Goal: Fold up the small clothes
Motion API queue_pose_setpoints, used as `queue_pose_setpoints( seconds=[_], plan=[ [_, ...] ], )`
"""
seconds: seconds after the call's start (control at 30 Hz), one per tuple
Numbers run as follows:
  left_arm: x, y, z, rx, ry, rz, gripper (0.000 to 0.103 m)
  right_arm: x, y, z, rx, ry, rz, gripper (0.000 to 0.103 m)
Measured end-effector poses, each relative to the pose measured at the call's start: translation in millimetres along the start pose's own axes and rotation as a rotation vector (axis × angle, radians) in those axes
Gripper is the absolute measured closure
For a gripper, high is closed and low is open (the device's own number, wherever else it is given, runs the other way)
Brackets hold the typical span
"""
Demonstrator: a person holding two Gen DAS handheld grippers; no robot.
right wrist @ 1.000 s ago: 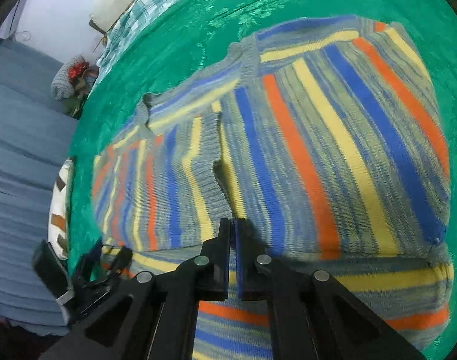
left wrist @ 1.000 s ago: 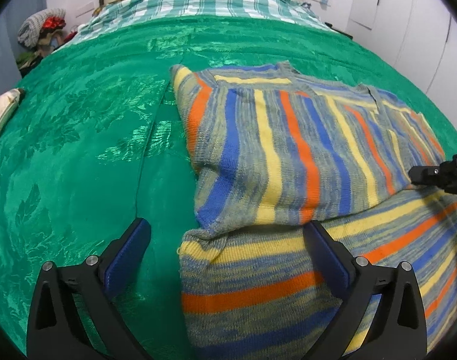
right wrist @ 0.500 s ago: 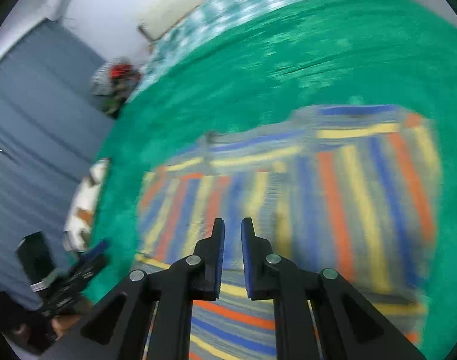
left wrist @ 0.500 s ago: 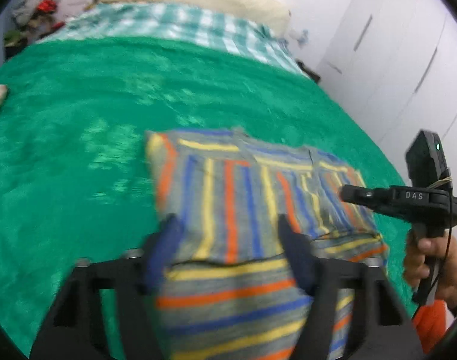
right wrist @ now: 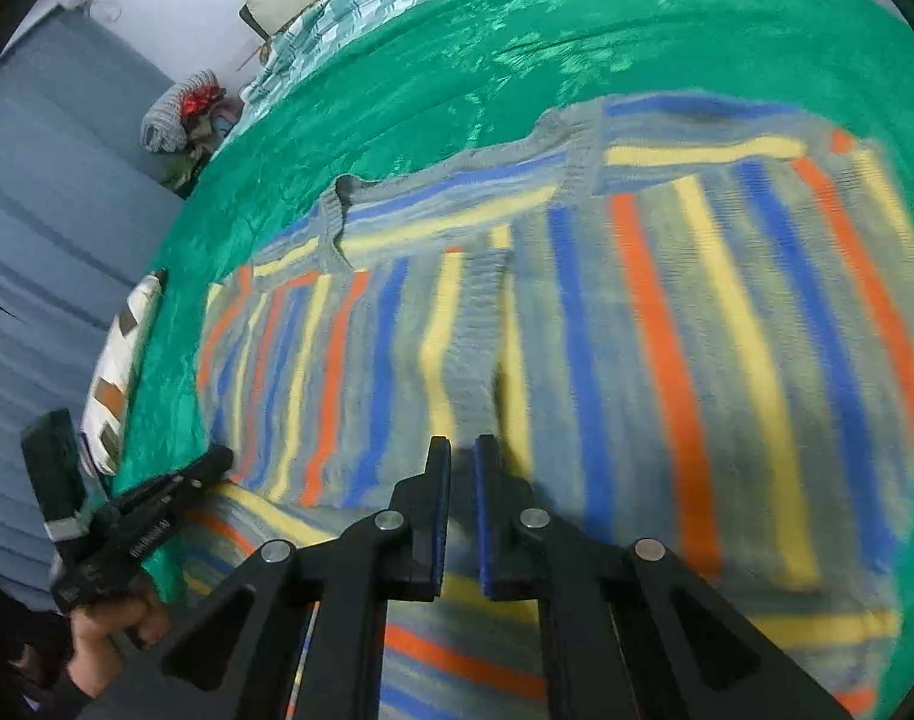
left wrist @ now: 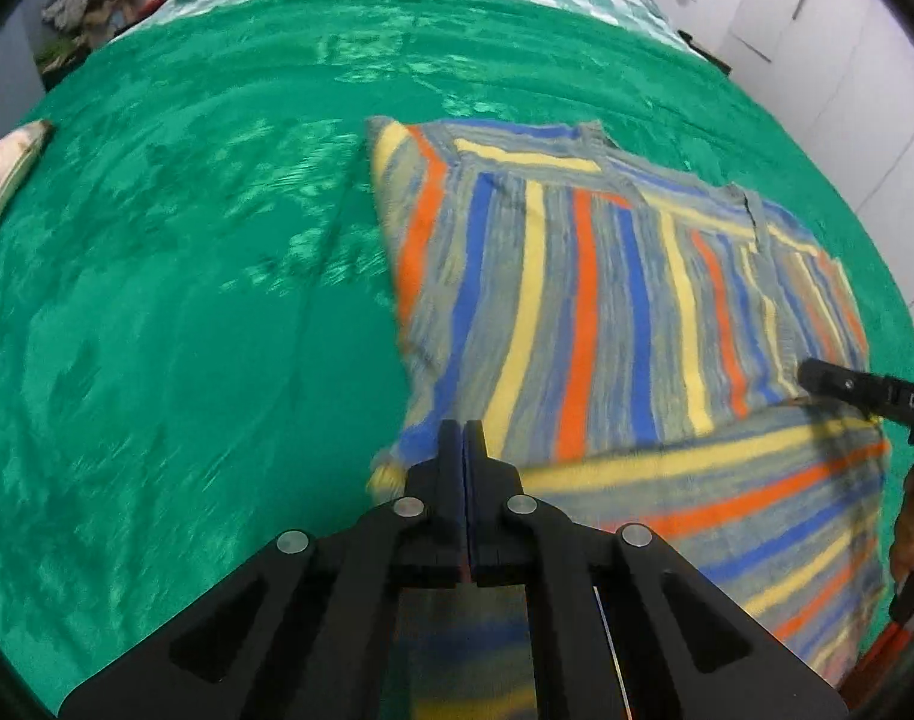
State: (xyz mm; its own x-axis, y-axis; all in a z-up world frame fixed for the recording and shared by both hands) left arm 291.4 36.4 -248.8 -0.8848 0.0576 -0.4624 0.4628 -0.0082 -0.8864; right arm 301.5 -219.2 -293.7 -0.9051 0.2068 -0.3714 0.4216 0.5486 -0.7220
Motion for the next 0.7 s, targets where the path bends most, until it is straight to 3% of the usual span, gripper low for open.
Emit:
queue_pose_setpoints(
  seconds=[0.03, 0.07, 0.13, 0.2, 0.43, 0.7],
  plan=[
    [0.6, -7.7, -2.9, -0.007, -0.003, 0.002, 0.079, 3.7, -11.4, 1.6, -0.002, 0.0, 0.014, 0.089],
    [4.8, -19.7, -7.3, -0.043, -0.002, 0.013, 0.041, 7.4, -27.0, 4.8, -0.007, -0.007, 0.031, 0.086],
    [8.5, -45.1, -15.9, -0.124, 0.0, 0.089, 0.013, 21.4, -52.3, 5.4, 0.003, -0.037, 0.052, 0.074],
    [16.3, -61.2, -16.7, -0.151, 0.019, 0.119, 0.012, 40.6, -76.5, 11.6, 0.022, -0.053, 0.069, 0.067],
    [29.2, -72.9, -8.7, -0.21, 0.052, 0.117, 0.012, 100.4, -133.6, 41.2, 0.096, -0.052, 0.088, 0.066],
    [45.4, -82.1, -1.6, -0.203, 0.061, 0.103, 0.012, 139.2, -155.8, 65.9, 0.108, 0.006, 0.107, 0.064]
  ],
)
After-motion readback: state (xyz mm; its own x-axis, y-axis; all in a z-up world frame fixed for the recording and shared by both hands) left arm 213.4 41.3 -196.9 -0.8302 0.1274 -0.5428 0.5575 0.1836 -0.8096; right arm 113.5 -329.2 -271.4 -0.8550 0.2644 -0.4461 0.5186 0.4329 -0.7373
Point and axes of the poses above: each gripper's, at about its wrist camera, not at the fingertips, and y roughly the way its jaws point, z to its right, x to its underside, the point moved 9 cm from there along y, roughly the way its jaws point, and after that the axes turned 11 degrees about -x, right-handed, at the moved point
